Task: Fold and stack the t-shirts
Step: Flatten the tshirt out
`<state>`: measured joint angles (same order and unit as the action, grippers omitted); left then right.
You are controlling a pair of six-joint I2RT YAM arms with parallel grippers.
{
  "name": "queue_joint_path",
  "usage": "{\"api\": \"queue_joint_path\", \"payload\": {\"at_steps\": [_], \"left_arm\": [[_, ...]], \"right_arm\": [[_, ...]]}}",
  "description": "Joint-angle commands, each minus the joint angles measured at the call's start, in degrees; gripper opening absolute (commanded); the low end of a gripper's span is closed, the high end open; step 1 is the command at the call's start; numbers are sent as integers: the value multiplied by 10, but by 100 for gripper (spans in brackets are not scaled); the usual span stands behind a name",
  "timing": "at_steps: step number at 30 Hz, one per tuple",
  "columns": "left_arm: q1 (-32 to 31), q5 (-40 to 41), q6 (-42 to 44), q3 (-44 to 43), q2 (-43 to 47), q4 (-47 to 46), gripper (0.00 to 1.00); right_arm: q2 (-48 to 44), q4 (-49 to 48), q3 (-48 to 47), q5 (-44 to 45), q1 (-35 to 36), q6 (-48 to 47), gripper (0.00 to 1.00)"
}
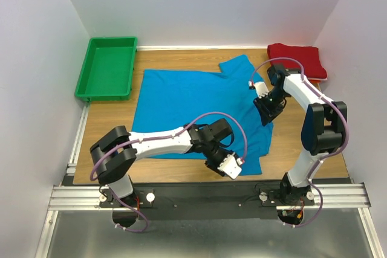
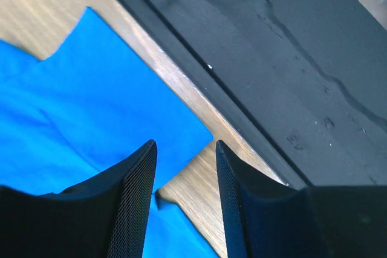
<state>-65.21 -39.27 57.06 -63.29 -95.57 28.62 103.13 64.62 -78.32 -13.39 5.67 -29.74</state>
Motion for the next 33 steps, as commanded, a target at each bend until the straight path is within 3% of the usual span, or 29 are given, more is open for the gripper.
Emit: {"api": "queue_joint_path", "payload": {"at_steps": [1,5,13,17,25,33], "left_arm": [[-1,23,-58,26,61,-75,52],[-9,49,-112,-3,25,-110,48],[-26,85,-179,-104,-123,-174,29],[-46,119,-187,-134,-189,-178,27],[-56,92,-181,-160,-245,-147,20],[-95,36,-109,-175,-247,-80,18]], "right_arm": [[15,6,16,-15,5,1,43],[40,-39,39,-5,5,18,38],[83,-87,48,23,5,38,34],[100,-99,43,34,4,41,34],[115,-103,31,39,4,44,34],[131,-103,13,52,4,42,33]]}}
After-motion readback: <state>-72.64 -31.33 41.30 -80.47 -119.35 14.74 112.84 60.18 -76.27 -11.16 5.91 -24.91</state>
